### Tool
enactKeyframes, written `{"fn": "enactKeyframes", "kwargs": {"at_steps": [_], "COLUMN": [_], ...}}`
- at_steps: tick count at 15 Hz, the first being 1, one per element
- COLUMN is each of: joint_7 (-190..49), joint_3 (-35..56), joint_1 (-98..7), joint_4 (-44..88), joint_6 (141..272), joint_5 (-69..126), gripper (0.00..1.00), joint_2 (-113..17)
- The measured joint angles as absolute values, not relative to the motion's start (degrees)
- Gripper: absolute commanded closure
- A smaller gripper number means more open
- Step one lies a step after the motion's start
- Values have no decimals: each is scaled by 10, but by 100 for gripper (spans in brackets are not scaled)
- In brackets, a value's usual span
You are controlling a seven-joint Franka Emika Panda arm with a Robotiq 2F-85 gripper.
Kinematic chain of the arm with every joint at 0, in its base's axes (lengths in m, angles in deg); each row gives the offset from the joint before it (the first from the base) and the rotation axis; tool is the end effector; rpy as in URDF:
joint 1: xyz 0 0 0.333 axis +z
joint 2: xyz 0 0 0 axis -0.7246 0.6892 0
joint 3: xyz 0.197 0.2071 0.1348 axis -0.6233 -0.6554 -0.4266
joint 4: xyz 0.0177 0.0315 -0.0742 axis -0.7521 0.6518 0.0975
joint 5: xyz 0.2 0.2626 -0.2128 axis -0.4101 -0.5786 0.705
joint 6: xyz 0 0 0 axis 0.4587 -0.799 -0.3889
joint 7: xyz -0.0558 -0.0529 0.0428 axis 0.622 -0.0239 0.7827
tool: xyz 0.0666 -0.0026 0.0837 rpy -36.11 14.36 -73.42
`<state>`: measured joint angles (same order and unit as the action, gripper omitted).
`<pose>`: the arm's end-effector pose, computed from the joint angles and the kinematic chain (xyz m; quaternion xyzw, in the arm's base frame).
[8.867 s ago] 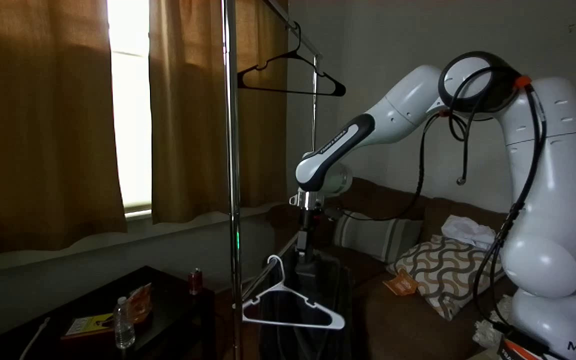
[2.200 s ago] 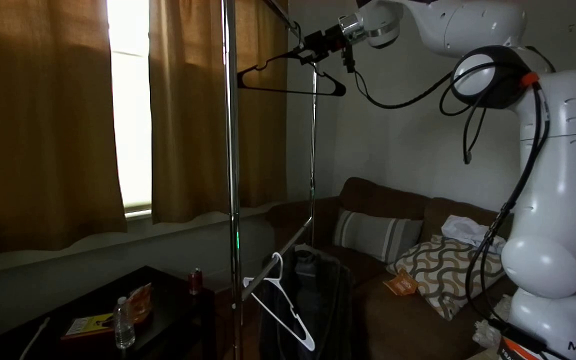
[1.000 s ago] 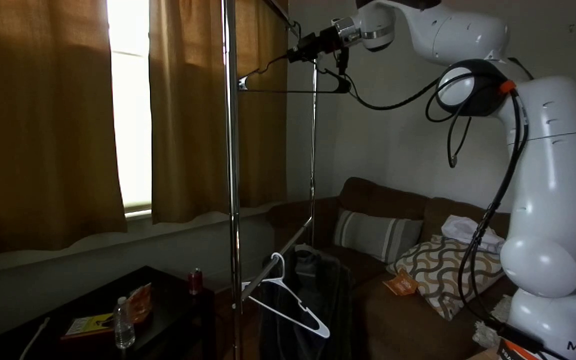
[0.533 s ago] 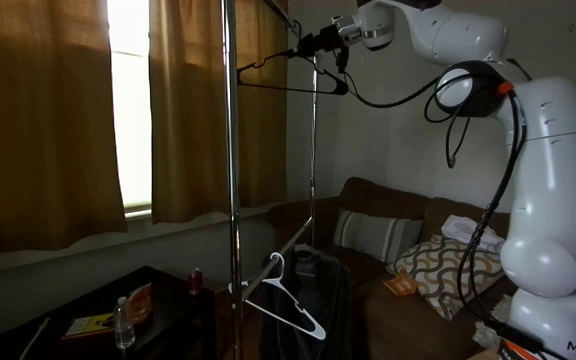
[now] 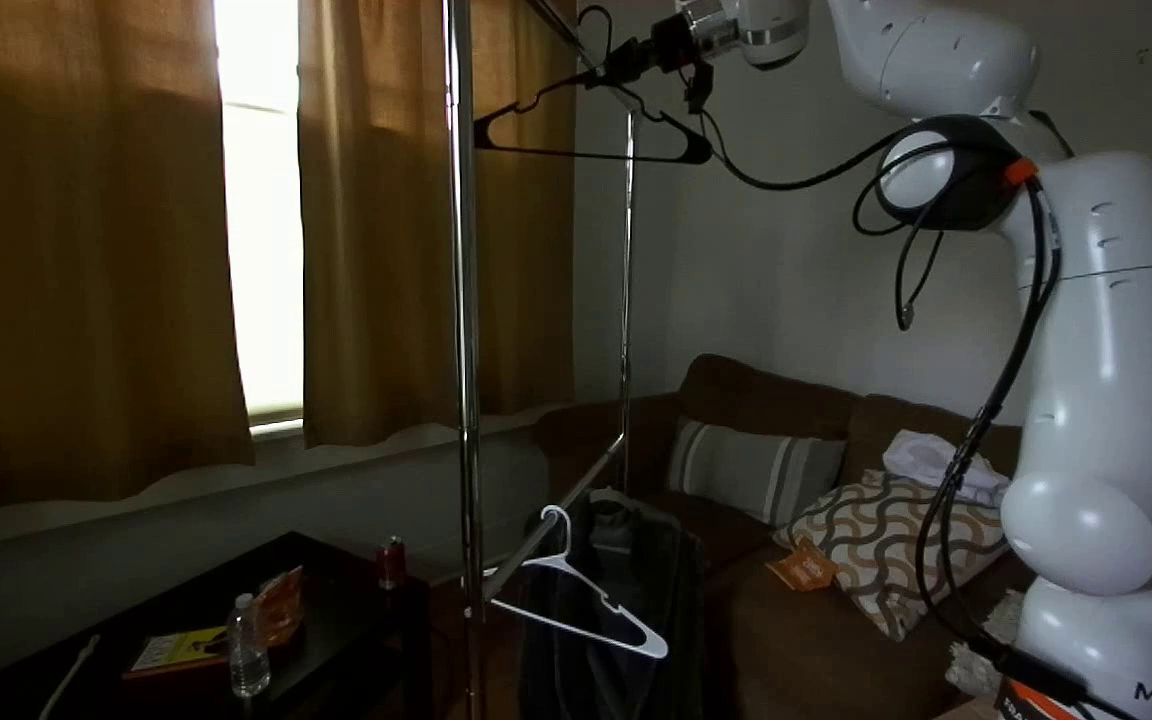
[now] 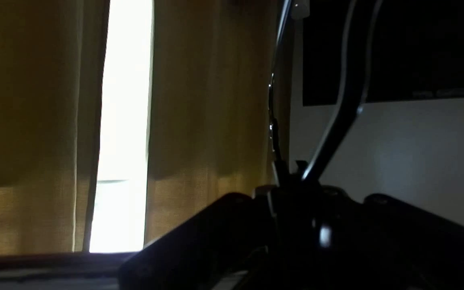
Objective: Hang the white and black coat hanger on the bottom railing
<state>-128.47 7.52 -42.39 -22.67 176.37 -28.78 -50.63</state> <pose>0.5745 0.0970 0.8829 -0.7065 -0.4411 -0.4847 0.2671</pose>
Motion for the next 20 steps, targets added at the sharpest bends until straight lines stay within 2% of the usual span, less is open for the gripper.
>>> {"fn": "enactKeyframes", "kwargs": {"at_steps": [6,13,18,20], "joint_7": [-1272,-1228,-1213,-1213], "joint_3": [93,125,125,118], "joint_1": [-428,-442,-441,-437], "joint_4": [-241,-235,-191,-157], "joint_6": [1693,1527,1423,1419], "joint_5": [-216,-96,-7,38], "gripper": [98,98,98,98], "joint_2": [-564,-634,-654,-658]}}
